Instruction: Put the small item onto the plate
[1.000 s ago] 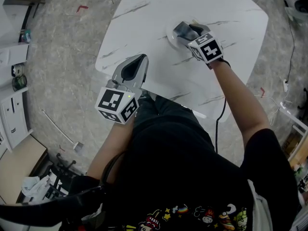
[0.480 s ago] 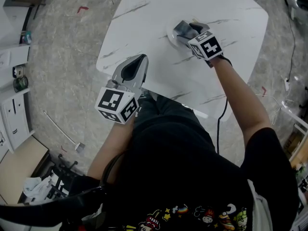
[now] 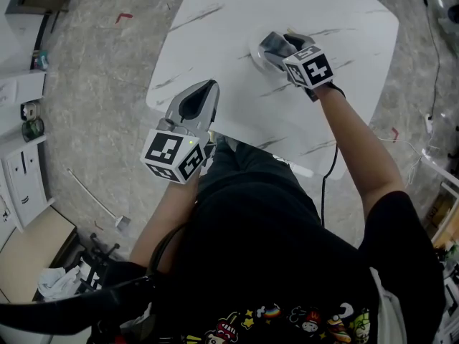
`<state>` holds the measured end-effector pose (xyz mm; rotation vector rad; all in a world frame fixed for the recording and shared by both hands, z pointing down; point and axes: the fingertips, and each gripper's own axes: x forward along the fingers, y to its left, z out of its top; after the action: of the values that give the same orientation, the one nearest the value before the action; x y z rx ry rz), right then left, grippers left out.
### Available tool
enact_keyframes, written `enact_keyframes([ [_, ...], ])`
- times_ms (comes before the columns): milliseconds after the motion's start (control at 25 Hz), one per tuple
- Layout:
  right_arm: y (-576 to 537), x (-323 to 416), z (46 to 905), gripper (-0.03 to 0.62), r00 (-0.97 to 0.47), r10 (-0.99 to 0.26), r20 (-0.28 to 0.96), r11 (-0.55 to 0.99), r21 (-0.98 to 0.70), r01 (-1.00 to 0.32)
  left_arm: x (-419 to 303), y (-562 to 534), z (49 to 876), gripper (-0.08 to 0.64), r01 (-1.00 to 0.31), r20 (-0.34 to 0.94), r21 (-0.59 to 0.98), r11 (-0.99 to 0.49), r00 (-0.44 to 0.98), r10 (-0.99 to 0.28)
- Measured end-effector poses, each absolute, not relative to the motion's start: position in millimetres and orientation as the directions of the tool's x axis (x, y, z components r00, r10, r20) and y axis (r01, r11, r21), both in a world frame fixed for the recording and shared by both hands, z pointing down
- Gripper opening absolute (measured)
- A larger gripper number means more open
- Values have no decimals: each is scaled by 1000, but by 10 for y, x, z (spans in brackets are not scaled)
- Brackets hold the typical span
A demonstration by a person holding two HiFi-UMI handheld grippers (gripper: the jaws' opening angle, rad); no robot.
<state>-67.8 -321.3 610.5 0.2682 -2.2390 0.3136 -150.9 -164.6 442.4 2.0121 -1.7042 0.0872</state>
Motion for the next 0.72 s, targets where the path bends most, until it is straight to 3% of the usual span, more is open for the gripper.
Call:
enact_keyframes([
  [240,-3218,-650,5798,317,-672,-167,722,922,-128,-366,-1497,-1685,4392,0,-934,349,329,-140,258,-901],
  [440,-3129,-493,5368,233,-719,-285,634,868,-148,-474,-1406,-1783,4350,0,-919,330,327,-221,330,-885],
  [720,-2816,-158,4641,171,-726,-486,486,775,-143,-615,-1402,-1907,4178,0,-904,305,296,-310,397,-866],
])
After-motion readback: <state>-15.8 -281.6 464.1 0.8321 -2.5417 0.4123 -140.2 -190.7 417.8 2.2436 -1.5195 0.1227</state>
